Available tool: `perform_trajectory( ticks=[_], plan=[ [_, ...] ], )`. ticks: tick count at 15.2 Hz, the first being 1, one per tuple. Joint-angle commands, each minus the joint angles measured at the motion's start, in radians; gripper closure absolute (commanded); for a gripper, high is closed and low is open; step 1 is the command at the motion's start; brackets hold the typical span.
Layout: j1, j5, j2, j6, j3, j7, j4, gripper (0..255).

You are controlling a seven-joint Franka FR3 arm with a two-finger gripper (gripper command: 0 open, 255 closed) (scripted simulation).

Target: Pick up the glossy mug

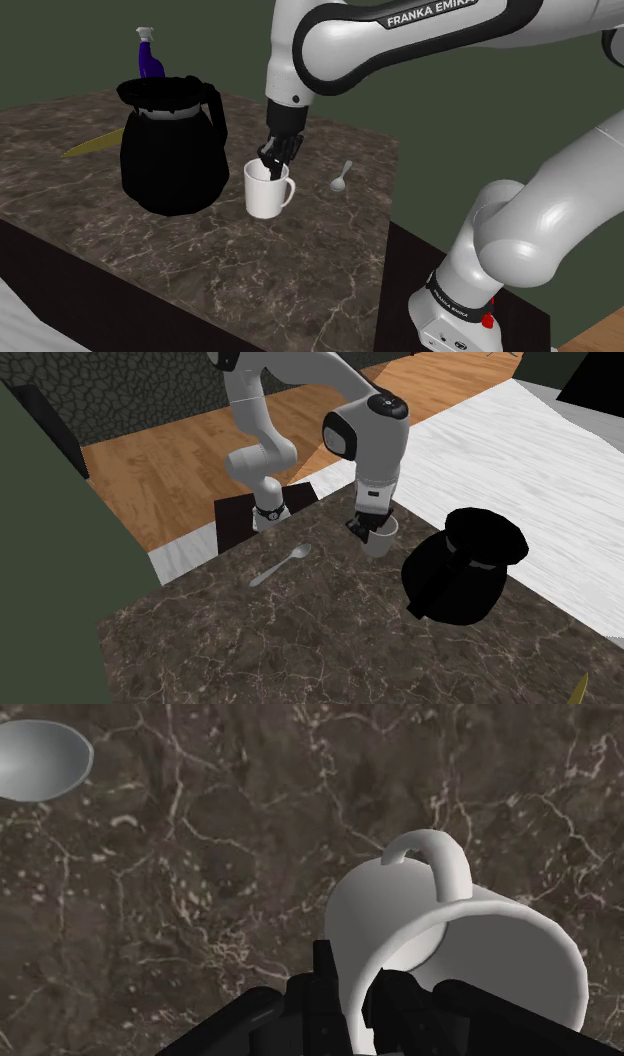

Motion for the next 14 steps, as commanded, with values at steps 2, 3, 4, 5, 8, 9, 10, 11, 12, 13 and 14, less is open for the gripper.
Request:
perform_trajectory(
  ticks=[2, 3, 4, 5, 8, 9, 10, 11, 12, 13, 14],
  plan=[
    [-0.001, -0.001, -0.011, -0.04, -0.003, 0.001, 0.03, 255],
    [-0.001, -0.001, -0.014, -0.054, -0.004, 0.001, 0.041, 255],
    [-0.001, -0.002, -0.017, -0.068, -0.005, 0.002, 0.052, 255],
    [-0.001, -0.002, -0.019, -0.082, -0.007, 0.002, 0.063, 255],
    [-0.002, -0.004, -0.025, -0.123, -0.01, 0.004, 0.098, 255],
    [-0.003, -0.005, -0.027, -0.137, -0.011, 0.005, 0.11, 255],
    [-0.003, -0.005, -0.028, -0.15, -0.012, 0.005, 0.122, 255],
    [-0.003, -0.006, -0.029, -0.164, -0.013, 0.006, 0.135, 255],
    [-0.004, -0.006, -0.03, -0.177, -0.013, 0.006, 0.147, 255],
    [-0.004, -0.006, -0.03, -0.179, -0.014, 0.007, 0.149, 255],
    [-0.004, -0.006, -0.03, -0.179, -0.014, 0.007, 0.149, 255]
  ],
)
